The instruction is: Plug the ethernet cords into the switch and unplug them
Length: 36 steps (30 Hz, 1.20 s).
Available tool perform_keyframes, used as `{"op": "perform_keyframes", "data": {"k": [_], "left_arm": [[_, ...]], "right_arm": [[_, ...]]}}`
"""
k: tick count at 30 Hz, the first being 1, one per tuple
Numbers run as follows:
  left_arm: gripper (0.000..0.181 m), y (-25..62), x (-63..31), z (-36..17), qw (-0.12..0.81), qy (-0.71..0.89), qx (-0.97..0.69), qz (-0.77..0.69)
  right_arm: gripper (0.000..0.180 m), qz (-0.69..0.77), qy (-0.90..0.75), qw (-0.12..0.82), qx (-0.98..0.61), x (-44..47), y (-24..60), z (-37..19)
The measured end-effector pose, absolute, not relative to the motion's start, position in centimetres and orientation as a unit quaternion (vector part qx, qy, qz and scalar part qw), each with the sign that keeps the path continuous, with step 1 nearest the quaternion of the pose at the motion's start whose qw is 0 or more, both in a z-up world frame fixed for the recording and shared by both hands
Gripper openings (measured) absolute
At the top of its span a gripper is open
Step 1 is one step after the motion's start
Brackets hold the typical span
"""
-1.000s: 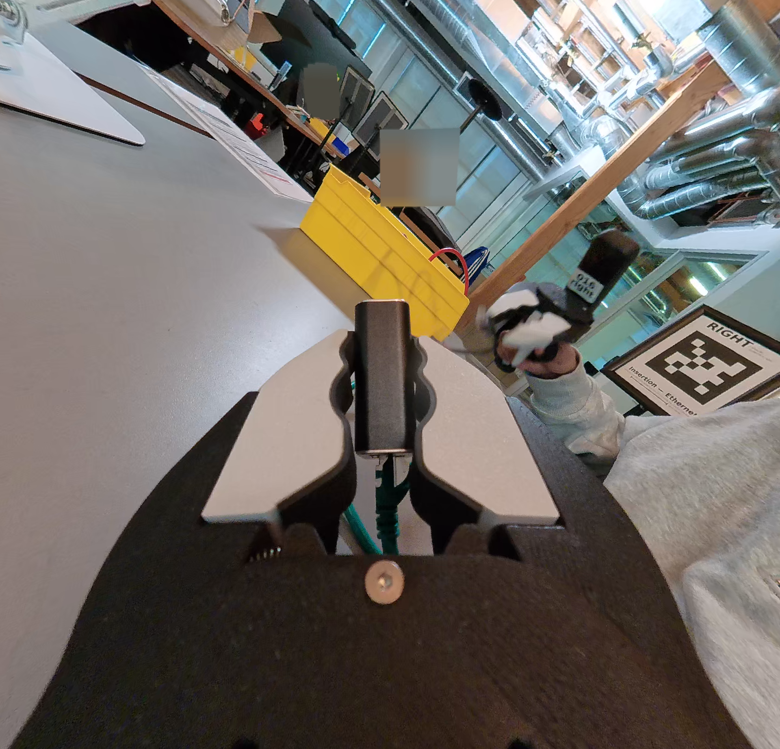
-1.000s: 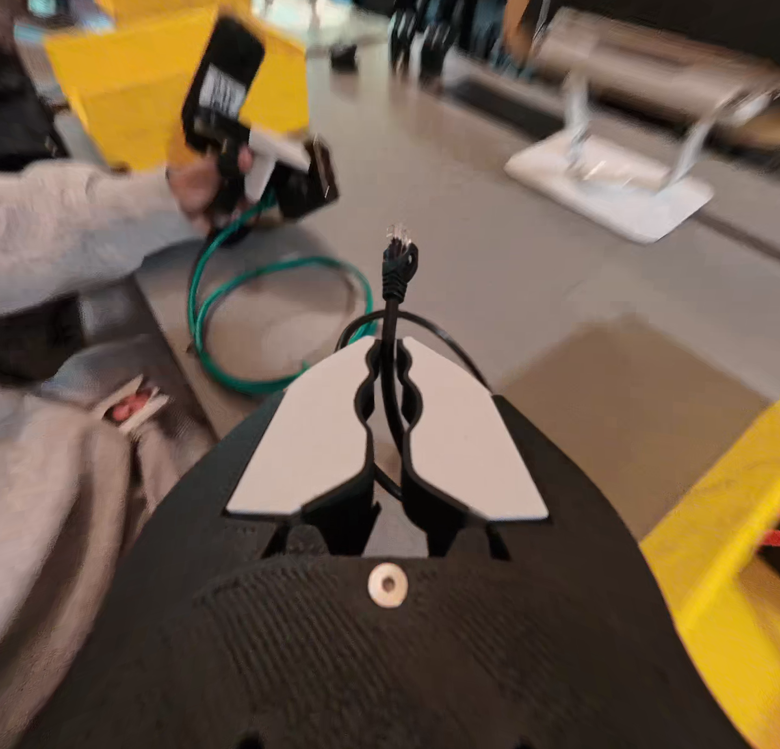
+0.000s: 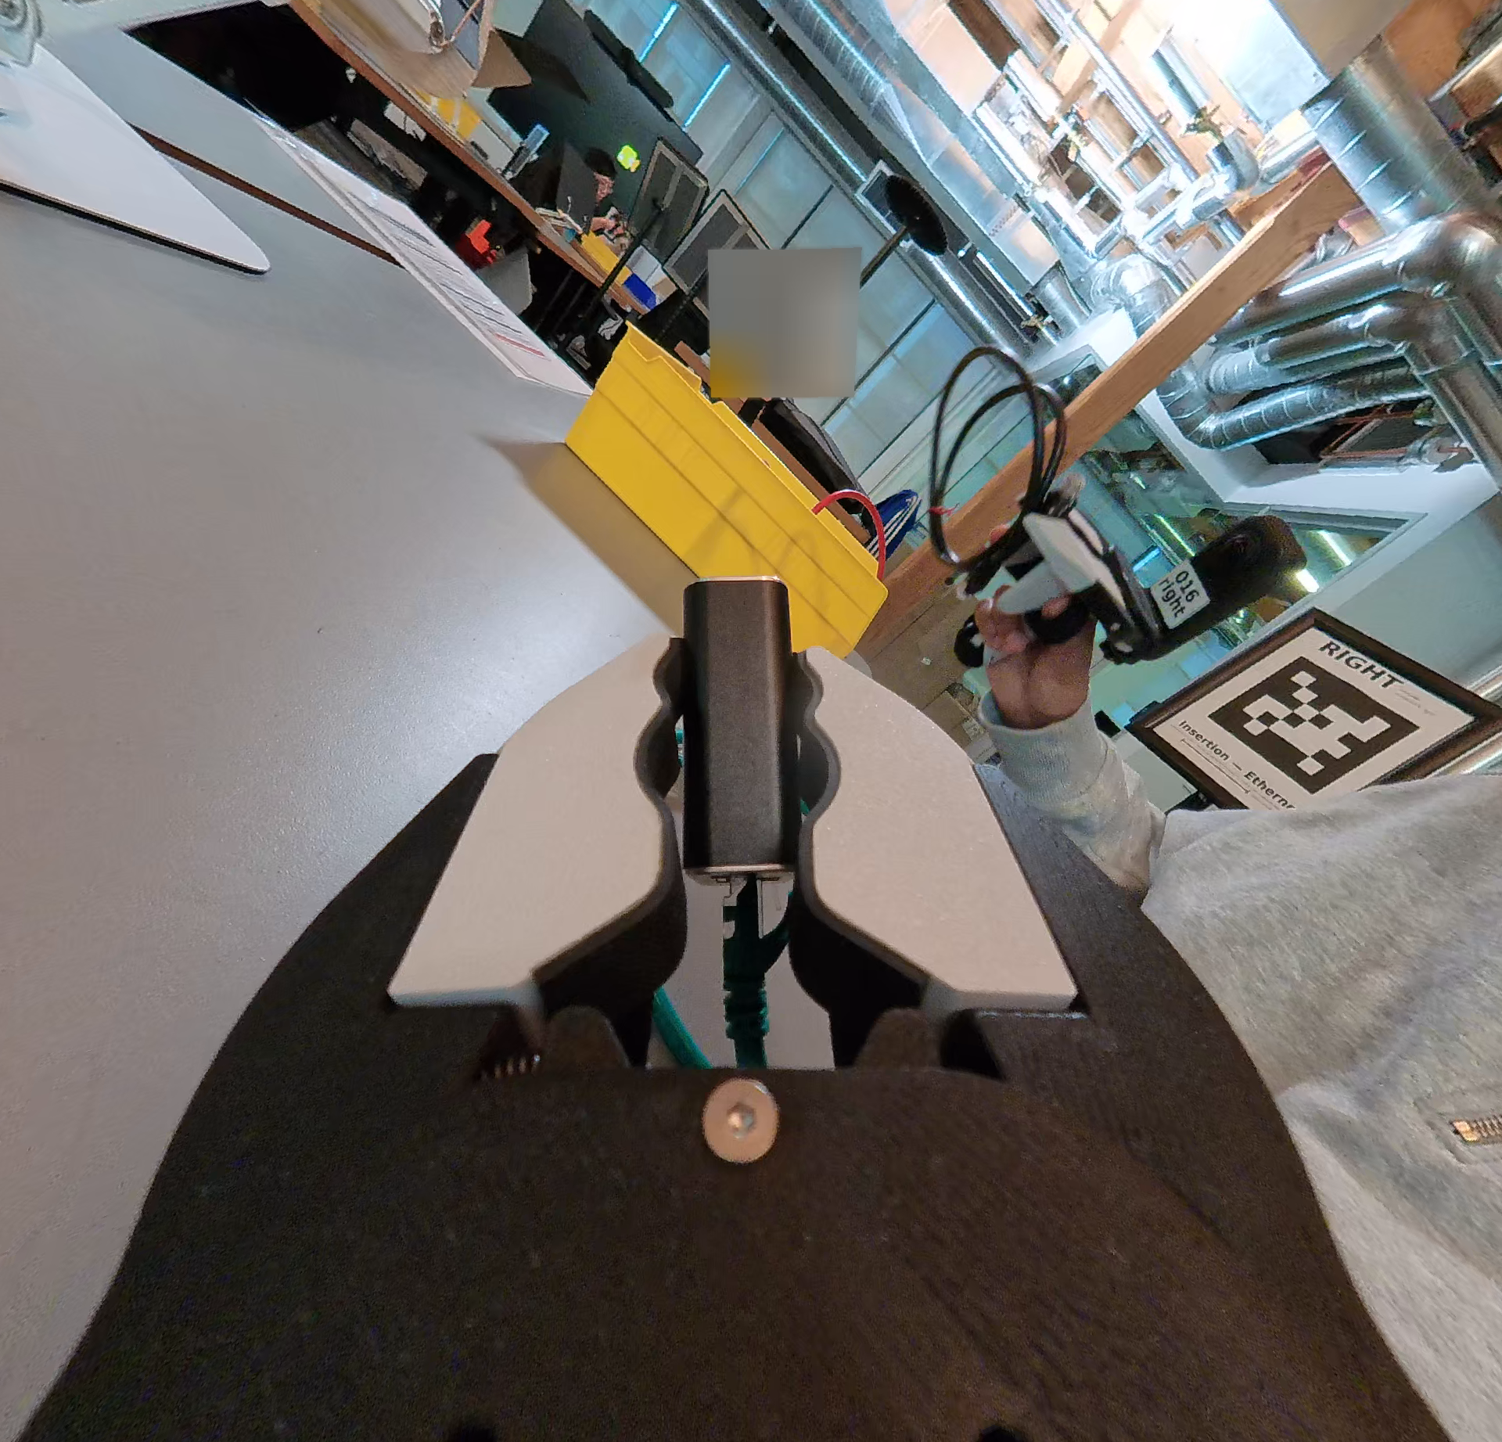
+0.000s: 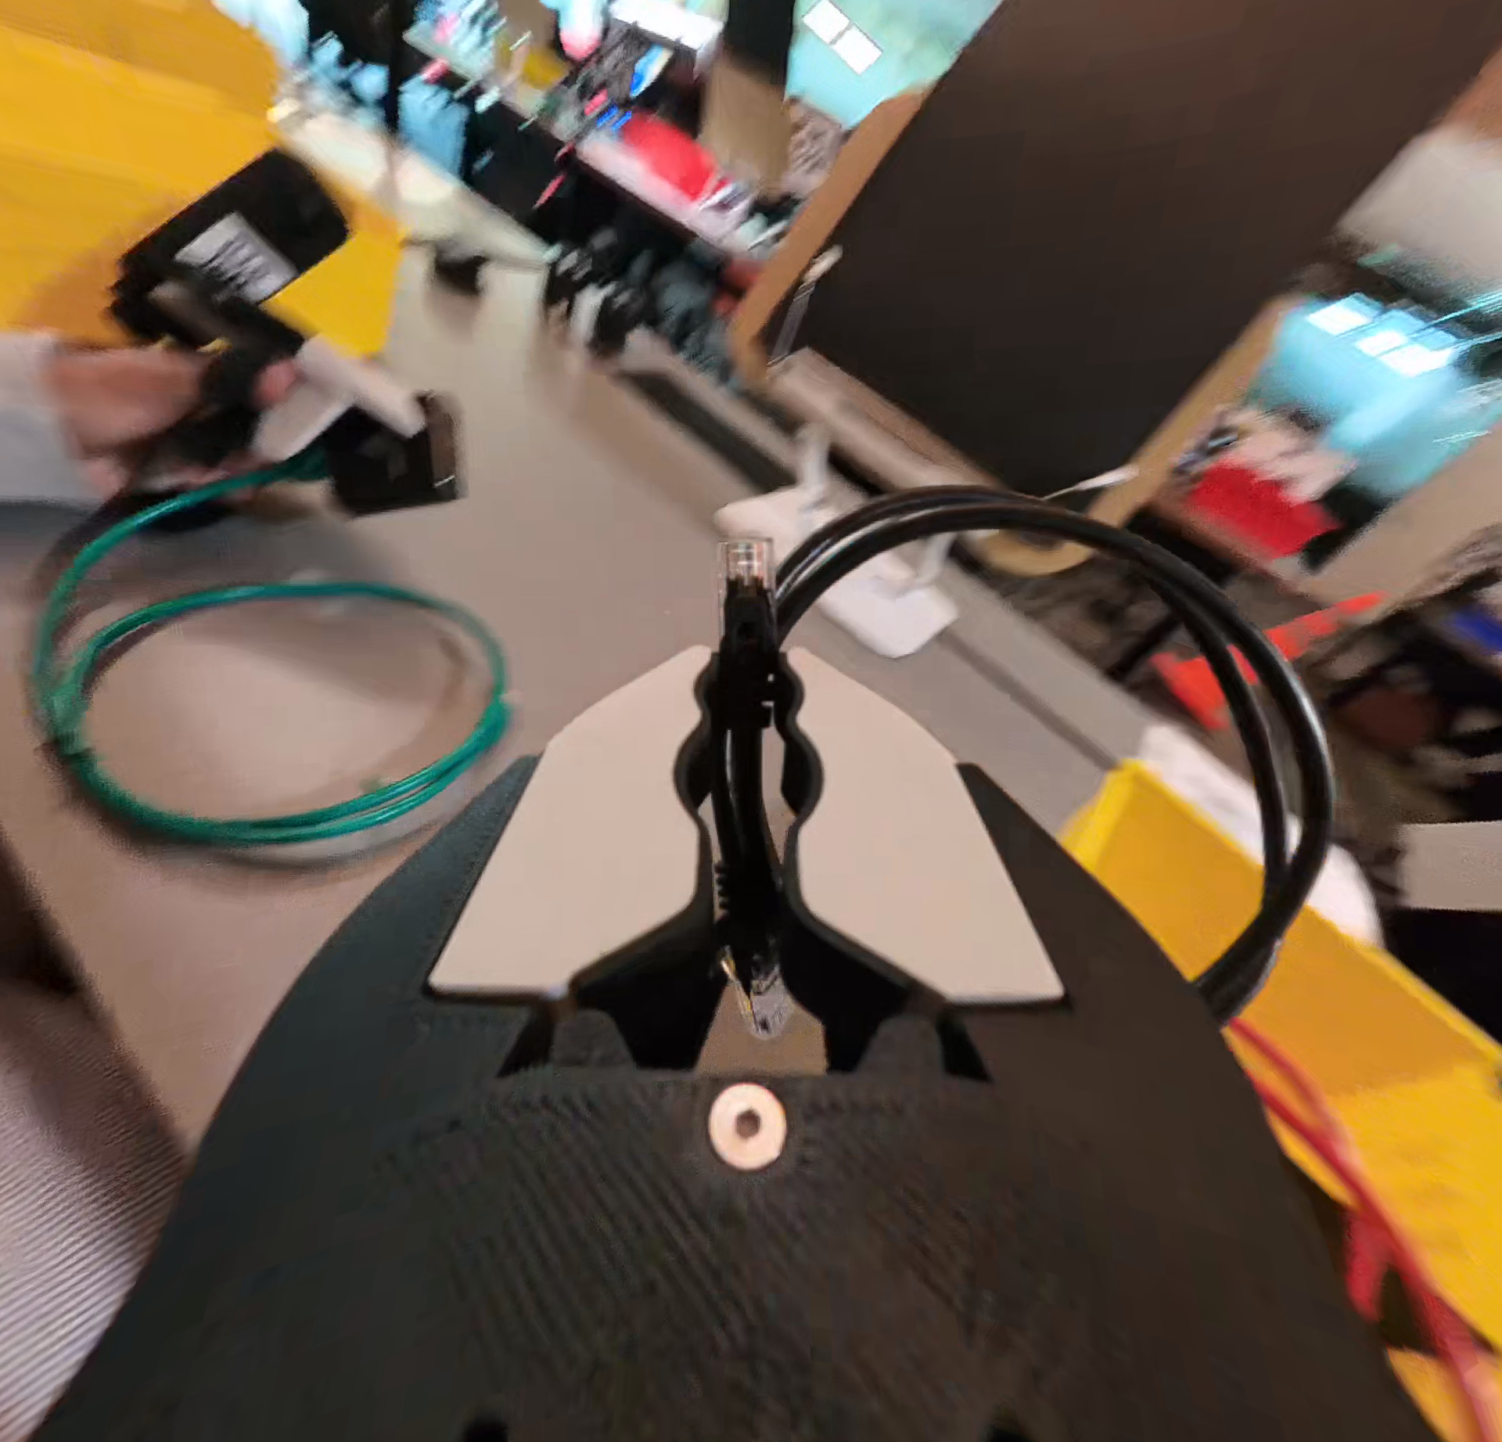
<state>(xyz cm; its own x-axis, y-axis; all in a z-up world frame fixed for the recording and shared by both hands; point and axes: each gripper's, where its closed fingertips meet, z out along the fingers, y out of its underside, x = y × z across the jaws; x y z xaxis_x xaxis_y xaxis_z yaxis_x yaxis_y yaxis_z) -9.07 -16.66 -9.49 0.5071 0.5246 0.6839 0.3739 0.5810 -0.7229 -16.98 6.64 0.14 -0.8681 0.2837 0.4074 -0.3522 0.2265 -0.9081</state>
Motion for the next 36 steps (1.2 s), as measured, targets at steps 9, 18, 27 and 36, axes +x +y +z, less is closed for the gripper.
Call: {"op": "perform_keyframes", "data": {"k": [9,18,27,36], "left_arm": [[0.024,-16.7,-9.1,-9.5,0.739,-0.496,-0.454,0.052],[0.024,-16.7,-9.1,-9.5,0.741,-0.495,-0.452,0.05],[0.024,-16.7,-9.1,-9.5,0.743,-0.494,-0.45,0.046],[0.023,-16.9,-9.1,-9.4,0.743,-0.497,-0.446,0.051]], "right_arm": [[0.012,0.605,-0.706,0.352,-0.104,-25.4,15.7,2.1],[0.012,0.487,-0.811,0.264,-0.187,-29.6,15.8,-7.7],[0.012,0.496,-0.817,0.188,-0.227,-29.7,16.5,-8.5],[0.012,0.399,-0.853,0.229,-0.247,-32.7,17.0,-11.5]]}}
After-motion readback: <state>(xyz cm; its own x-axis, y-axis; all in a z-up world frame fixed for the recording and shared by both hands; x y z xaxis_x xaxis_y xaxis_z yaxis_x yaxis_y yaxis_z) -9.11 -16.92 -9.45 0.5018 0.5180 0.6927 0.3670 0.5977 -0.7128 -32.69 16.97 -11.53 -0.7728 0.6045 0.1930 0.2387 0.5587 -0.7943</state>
